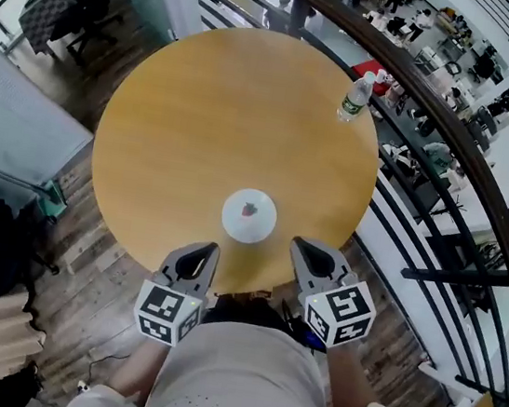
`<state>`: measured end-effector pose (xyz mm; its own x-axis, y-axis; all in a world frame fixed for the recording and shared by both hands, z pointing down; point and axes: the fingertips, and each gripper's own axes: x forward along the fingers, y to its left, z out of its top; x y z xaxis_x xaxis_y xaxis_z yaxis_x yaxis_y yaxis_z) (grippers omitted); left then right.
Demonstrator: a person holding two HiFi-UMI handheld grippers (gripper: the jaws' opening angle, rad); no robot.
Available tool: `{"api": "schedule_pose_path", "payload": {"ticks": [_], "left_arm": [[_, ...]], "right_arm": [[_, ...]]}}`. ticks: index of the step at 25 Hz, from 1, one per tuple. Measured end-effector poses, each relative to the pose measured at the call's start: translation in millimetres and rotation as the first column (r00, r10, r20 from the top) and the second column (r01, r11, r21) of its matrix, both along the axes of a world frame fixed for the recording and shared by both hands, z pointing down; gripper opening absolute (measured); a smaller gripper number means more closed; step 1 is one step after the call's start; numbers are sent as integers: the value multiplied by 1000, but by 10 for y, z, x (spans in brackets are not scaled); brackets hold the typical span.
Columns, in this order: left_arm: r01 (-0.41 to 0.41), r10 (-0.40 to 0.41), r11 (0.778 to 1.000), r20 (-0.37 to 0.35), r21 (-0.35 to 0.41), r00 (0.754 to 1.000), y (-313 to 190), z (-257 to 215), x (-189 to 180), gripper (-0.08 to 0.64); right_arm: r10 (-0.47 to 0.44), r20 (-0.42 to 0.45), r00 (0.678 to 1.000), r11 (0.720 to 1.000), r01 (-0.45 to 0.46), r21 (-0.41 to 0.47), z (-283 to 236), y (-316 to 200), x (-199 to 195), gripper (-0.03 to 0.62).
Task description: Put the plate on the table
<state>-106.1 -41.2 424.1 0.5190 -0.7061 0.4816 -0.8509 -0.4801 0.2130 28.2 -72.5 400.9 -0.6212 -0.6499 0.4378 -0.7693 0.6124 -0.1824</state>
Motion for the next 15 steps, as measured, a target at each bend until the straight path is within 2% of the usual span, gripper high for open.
{"api": "schedule_pose_path", "payload": {"ticks": [6, 15], "left_arm": [[30, -30, 999, 5, 25, 1000, 89, -86, -121, 25], [26, -26, 999, 8, 26, 1000, 125, -105, -156, 24]], "right_arm": [[-4, 1, 1000, 1000, 4, 3, -47, 79, -35, 20], [-13, 15, 1000, 1000, 13, 8, -87, 99, -133, 20]]}}
